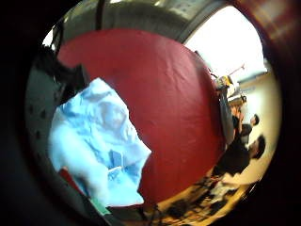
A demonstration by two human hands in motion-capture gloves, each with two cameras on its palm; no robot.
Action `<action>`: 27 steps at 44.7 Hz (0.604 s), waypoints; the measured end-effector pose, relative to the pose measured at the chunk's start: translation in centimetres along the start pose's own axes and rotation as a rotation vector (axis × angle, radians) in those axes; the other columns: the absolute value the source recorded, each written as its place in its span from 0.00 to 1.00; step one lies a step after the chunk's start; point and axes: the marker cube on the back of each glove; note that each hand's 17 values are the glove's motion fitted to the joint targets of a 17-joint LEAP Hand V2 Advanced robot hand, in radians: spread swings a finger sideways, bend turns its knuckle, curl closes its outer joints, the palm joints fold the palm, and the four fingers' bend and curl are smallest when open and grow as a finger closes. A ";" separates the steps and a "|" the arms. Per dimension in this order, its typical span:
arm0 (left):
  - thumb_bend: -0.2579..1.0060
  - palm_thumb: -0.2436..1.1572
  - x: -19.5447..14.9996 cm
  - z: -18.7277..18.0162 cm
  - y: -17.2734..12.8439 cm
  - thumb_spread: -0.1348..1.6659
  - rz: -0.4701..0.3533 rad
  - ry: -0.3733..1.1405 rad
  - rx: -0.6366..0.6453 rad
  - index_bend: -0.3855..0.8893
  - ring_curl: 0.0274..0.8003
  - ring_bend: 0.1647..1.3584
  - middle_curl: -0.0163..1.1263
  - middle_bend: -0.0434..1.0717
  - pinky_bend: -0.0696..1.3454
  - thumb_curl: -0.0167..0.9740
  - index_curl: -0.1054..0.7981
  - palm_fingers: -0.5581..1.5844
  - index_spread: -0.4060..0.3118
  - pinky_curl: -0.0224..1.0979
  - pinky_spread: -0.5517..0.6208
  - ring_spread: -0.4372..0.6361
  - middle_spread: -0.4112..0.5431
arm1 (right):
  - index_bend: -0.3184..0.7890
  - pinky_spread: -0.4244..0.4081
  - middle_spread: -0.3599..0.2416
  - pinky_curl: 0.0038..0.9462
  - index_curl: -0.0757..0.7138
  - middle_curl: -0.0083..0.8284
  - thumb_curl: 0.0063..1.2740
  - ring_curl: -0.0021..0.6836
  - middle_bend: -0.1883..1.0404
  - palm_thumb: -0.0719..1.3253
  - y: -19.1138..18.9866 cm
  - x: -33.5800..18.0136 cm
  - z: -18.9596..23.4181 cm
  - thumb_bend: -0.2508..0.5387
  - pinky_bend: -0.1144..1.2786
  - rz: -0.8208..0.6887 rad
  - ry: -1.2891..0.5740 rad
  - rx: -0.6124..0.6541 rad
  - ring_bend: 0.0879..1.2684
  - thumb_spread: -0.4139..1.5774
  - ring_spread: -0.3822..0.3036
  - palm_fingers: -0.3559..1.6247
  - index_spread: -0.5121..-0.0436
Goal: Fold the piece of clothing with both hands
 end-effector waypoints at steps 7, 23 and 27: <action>0.19 0.64 -0.9 0.3 0.4 0.78 -0.023 0.034 0.221 0.30 0.58 0.48 0.49 0.44 0.31 0.33 0.53 0.49 0.37 0.28 0.57 0.24 0.22 | 0.37 0.47 0.30 0.40 0.30 0.57 0.29 0.68 0.45 0.69 2.6 1.3 -1.3 0.27 0.43 0.036 -0.237 0.085 0.54 0.78 0.29 0.58 0.41; 0.18 0.60 1.4 1.9 3.9 0.78 0.002 0.064 0.172 0.39 0.48 0.43 0.42 0.38 0.30 0.32 0.44 0.52 0.41 0.30 0.64 0.32 0.27 | 0.28 0.45 0.44 0.42 0.22 0.53 0.29 0.70 0.37 0.57 10.6 11.7 0.1 0.27 0.51 0.372 -0.034 -0.230 0.67 0.83 0.34 0.66 0.45; 0.18 0.57 1.8 3.6 3.8 0.78 -0.014 0.050 0.085 0.40 0.47 0.40 0.42 0.36 0.31 0.32 0.45 0.51 0.40 0.31 0.64 0.35 0.29 | 0.29 0.45 0.46 0.44 0.21 0.54 0.28 0.72 0.36 0.53 13.3 12.2 -0.2 0.27 0.53 0.514 0.068 -0.468 0.67 0.83 0.36 0.62 0.47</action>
